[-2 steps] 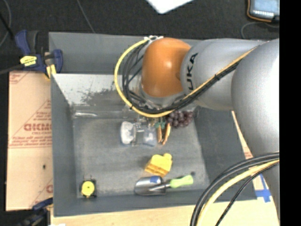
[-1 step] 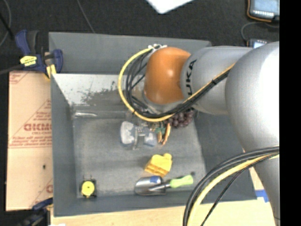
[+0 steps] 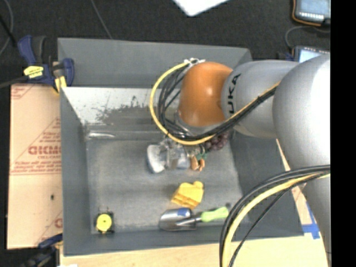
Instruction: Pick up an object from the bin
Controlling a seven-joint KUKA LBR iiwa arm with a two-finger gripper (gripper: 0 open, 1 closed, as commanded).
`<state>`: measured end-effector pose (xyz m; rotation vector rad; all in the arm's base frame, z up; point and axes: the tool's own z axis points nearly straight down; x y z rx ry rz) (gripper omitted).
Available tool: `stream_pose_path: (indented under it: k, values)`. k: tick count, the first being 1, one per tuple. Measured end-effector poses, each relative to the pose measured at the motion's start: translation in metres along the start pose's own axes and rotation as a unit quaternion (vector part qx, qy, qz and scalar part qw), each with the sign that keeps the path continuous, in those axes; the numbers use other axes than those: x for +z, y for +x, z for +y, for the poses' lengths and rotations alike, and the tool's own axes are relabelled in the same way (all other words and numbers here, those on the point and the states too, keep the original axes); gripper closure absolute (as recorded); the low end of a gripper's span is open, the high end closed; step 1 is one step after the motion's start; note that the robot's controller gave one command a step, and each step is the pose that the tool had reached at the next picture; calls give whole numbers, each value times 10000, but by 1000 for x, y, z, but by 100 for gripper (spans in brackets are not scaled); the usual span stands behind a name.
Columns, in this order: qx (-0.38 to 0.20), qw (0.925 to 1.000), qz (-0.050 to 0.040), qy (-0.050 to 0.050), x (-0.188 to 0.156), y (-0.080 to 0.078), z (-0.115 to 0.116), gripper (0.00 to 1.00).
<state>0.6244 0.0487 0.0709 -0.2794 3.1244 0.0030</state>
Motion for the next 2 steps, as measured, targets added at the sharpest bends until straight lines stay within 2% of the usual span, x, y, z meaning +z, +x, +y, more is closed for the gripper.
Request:
stream_pose_path:
  k: [1, 2]
  values:
    - [5, 10000, 0, -1, 0, 0, 0, 100]
    - [-83, 10000, -30, 3, -131, -2, 9, 100]
